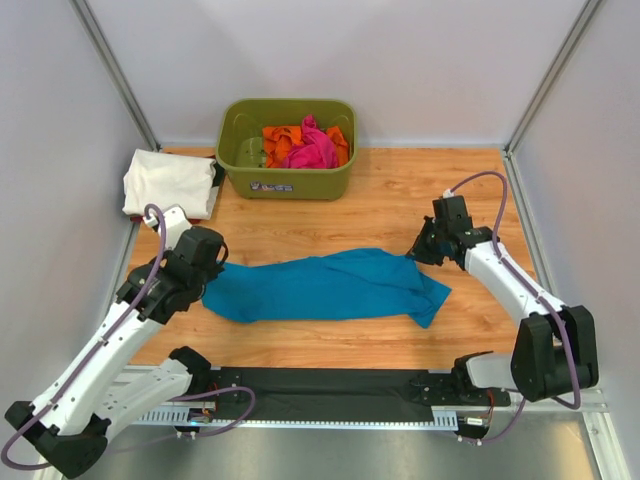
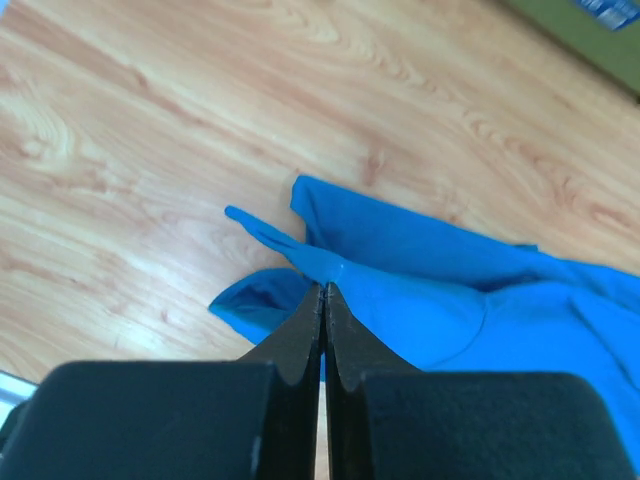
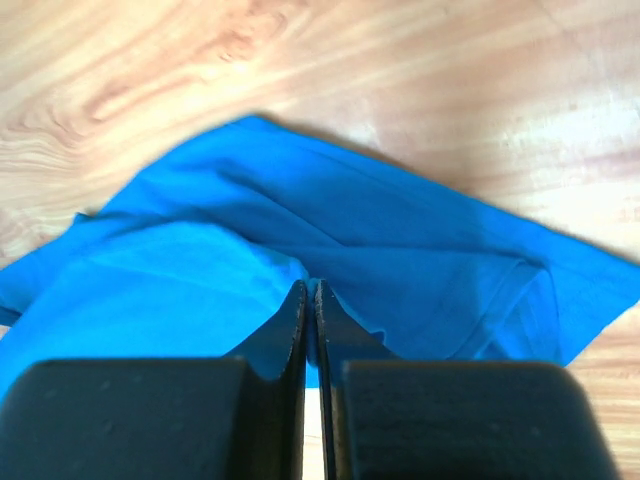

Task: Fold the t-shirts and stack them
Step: Flatten the tshirt out

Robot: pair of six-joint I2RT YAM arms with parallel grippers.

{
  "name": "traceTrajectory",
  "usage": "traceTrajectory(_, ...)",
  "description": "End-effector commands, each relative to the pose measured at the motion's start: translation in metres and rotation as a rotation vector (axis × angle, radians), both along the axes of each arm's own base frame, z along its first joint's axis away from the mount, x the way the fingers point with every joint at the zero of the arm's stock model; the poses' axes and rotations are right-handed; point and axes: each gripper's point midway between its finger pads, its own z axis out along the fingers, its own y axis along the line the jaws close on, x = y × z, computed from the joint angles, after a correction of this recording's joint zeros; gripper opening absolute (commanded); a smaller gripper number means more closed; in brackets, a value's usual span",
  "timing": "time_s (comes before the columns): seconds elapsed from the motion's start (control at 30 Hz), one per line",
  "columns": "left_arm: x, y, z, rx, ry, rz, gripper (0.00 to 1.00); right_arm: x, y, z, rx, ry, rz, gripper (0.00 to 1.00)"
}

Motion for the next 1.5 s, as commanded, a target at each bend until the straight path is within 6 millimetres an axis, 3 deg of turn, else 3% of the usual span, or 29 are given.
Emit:
traceTrajectory(0.0,0.009,0.014,0.024,0.085,-0.058,0.02,0.0,0.028,0.0,0.027,-0.023,-0.109,0.009,0.0)
traceTrajectory(0.2,0.037,-0.001,0.046,0.067,-0.13,-0.045,0.0,0.057,-0.003,0.075,-0.026,-0.288,-0.028,0.0)
traceTrajectory(0.37,0.068,-0.004,0.064,0.024,-0.132,-0.088,0.0,0.081,-0.012,0.082,-0.098,-0.308,-0.048,0.0)
traceTrajectory(0.5,0.089,-0.009,0.069,-0.003,-0.147,-0.117,0.0,0.105,-0.015,0.076,-0.146,-0.312,-0.059,0.0)
traceTrajectory(0.67,0.11,-0.003,0.048,-0.046,-0.082,-0.117,0.0,0.138,-0.017,0.076,-0.162,-0.344,-0.078,0.0)
traceTrajectory(0.8,0.122,-0.005,0.031,-0.047,-0.039,-0.138,0.0,0.163,-0.023,0.065,-0.186,-0.347,-0.087,0.0)
traceTrajectory(0.97,0.133,-0.007,0.024,-0.032,-0.034,-0.161,0.0,0.18,-0.023,0.054,-0.2,-0.358,-0.082,0.0)
traceTrajectory(1.13,0.147,0.002,0.029,-0.017,-0.088,-0.137,0.0,0.198,-0.02,0.046,-0.171,-0.376,-0.094,0.0)
traceTrajectory(1.23,0.154,0.004,0.036,-0.018,-0.111,-0.132,0.0,0.202,-0.023,0.051,-0.176,-0.391,-0.095,0.0)
traceTrajectory(1.3,0.155,0.004,0.044,-0.016,-0.127,-0.135,0.0,0.2,-0.026,0.066,-0.184,-0.417,-0.097,0.0)
traceTrajectory(1.37,0.149,0.005,0.053,-0.022,-0.145,-0.132,0.0,0.195,-0.029,0.076,-0.192,-0.438,-0.093,0.0)
traceTrajectory(1.4,0.147,0.005,0.058,-0.027,-0.16,-0.134,0.0,0.19,-0.03,0.095,-0.191,-0.478,-0.098,0.0)
traceTrajectory(1.47,0.136,0.008,0.077,-0.028,-0.212,-0.129,0.0,0.179,-0.035,0.107,-0.199,-0.5,-0.104,0.0)
